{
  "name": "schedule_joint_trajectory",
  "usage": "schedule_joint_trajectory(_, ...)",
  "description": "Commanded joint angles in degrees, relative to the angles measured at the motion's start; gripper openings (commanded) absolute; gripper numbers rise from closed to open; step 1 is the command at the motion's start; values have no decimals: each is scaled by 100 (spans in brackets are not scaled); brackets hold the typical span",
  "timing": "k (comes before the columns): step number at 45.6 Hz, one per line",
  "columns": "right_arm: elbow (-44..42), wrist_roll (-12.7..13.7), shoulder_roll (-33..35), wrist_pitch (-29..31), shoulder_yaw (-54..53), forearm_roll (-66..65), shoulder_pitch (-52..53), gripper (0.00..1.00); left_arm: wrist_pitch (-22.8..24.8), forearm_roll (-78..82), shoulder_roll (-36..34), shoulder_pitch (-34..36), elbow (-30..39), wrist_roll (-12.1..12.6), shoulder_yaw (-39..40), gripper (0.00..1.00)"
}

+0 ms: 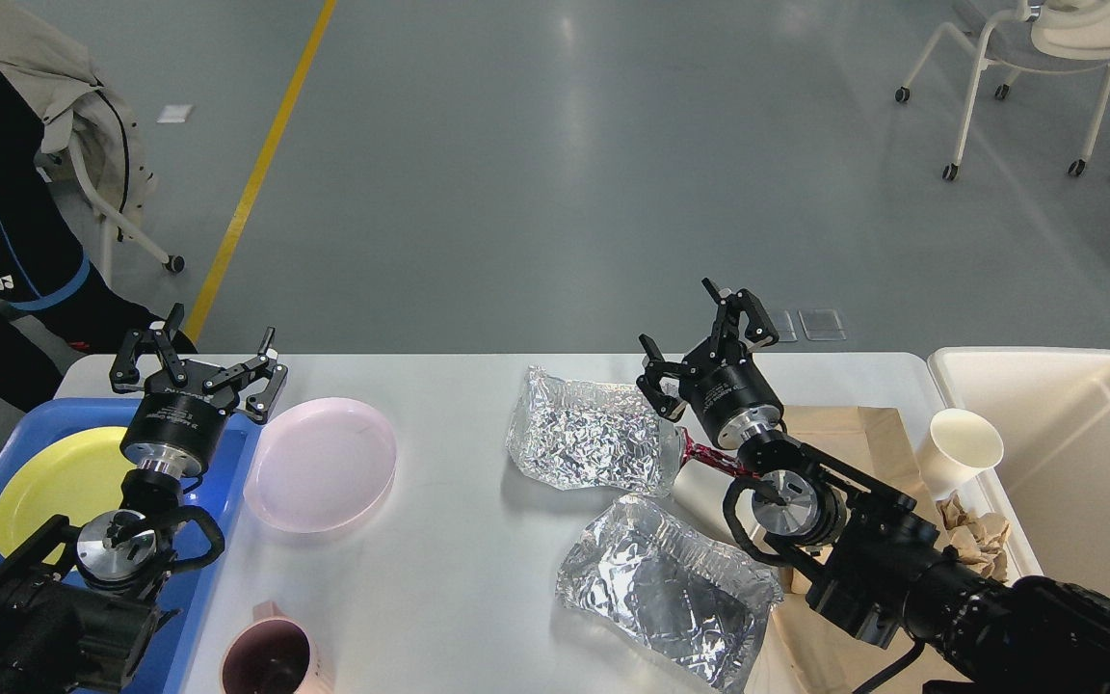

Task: Tidy desktop
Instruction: 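Raise the left gripper up from the blue tray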

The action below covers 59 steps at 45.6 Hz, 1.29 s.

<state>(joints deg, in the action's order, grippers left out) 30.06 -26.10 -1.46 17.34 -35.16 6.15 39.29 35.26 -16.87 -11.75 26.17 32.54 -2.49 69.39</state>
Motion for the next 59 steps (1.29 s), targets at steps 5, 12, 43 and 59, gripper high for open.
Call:
schedule_joint_trajectory(5,17,0,-3,6,-8,0,-9,100,-10,0,15,-7,7,11,-57,97)
schedule_joint_trajectory(12,8,0,-12,15,-17,0,-18,100,-221,35,-29,2,7,55,-197,97)
schedule_joint_trajectory(43,17,0,-12,7,-34,0,-18,100,-2243,79,-2525,3050,16,108,-6785,97)
schedule_joint_trajectory(59,8,0,-12,7,-34,0,-18,100,-2190,88,-1832,5345,86,108,-11402,97)
